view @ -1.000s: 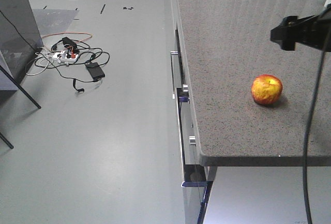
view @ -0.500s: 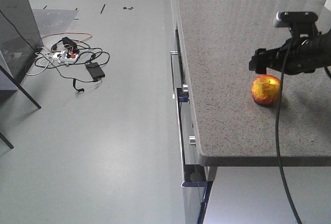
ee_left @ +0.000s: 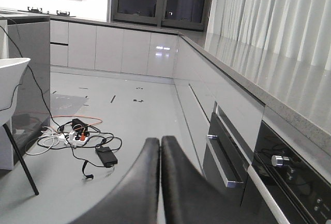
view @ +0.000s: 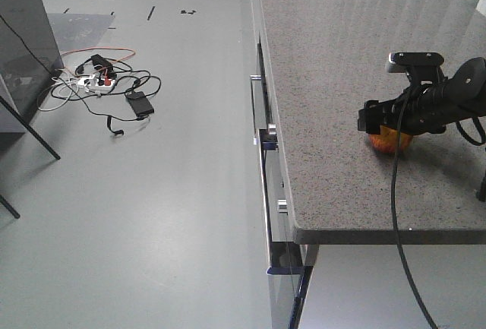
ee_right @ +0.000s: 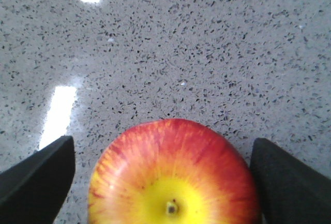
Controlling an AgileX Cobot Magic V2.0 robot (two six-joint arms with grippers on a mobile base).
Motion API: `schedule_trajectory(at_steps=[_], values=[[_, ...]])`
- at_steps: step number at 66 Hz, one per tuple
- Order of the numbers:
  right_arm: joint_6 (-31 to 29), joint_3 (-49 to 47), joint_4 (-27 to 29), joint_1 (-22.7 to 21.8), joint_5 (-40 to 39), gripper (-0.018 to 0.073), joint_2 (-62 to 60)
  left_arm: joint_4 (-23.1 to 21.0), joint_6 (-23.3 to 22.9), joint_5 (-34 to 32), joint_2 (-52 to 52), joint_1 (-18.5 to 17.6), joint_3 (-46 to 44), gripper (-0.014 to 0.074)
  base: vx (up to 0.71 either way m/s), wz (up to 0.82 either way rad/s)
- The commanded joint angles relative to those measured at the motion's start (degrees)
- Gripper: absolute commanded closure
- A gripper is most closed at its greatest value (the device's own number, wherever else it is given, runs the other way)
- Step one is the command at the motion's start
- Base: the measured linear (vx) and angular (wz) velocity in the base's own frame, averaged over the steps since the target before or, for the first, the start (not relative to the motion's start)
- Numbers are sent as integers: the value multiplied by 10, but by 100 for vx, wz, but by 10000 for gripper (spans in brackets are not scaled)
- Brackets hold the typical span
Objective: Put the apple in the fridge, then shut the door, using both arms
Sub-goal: 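Lower the open right gripper over the red-yellow apple and close, then lift the apple off the counter with the right gripper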
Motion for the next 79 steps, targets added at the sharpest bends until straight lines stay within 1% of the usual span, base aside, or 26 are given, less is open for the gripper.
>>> schedule_trajectory(at_steps=[1, 7, 14, 21, 32, 38, 44, 51, 59, 65, 69, 79], values=[[-2, -19, 5, -1, -24, -79, -30, -4, -5, -42, -9, -1, -11, 603, 0, 0], [-2, -19, 3, -1, -12, -63, -30, -4, -5, -42, -9, -1, -11, 603, 0, 0], [-2, -19, -7, -1, 4, -13, -30, -4, -5, -42, -9, -1, -11, 603, 0, 0], [-2, -19, -15, -1, 12, 81, -30, -4, -5, -42, -9, -1, -11, 603, 0, 0], [-3, -19, -14, -1, 20, 288, -33, -4, -5, -42, -9, -1, -11, 603, 0, 0], [-4, -19, 2, -1, 22, 377, -45, -4, -5, -42, -9, -1, -11, 603, 0, 0], [-24, -19, 24, -1, 15, 432, -72, -4, -5, -42, -9, -1, -11, 603, 0, 0], [-76, -19, 74, -1, 5, 456, -122, -4, -5, -42, -9, -1, -11, 603, 0, 0], [-152, -19, 141, -1, 5, 455, -191, -4, -5, -42, -9, -1, -11, 603, 0, 0], [-186, -19, 177, -1, 22, 454, -249, -4, -5, -42, -9, -1, -11, 603, 0, 0], [-195, -19, 188, -1, 41, 453, -286, -4, -5, -42, -9, -1, -11, 603, 0, 0], [-195, -19, 190, -1, 110, 452, -360, -4, -5, -42, -9, -1, -11, 603, 0, 0]])
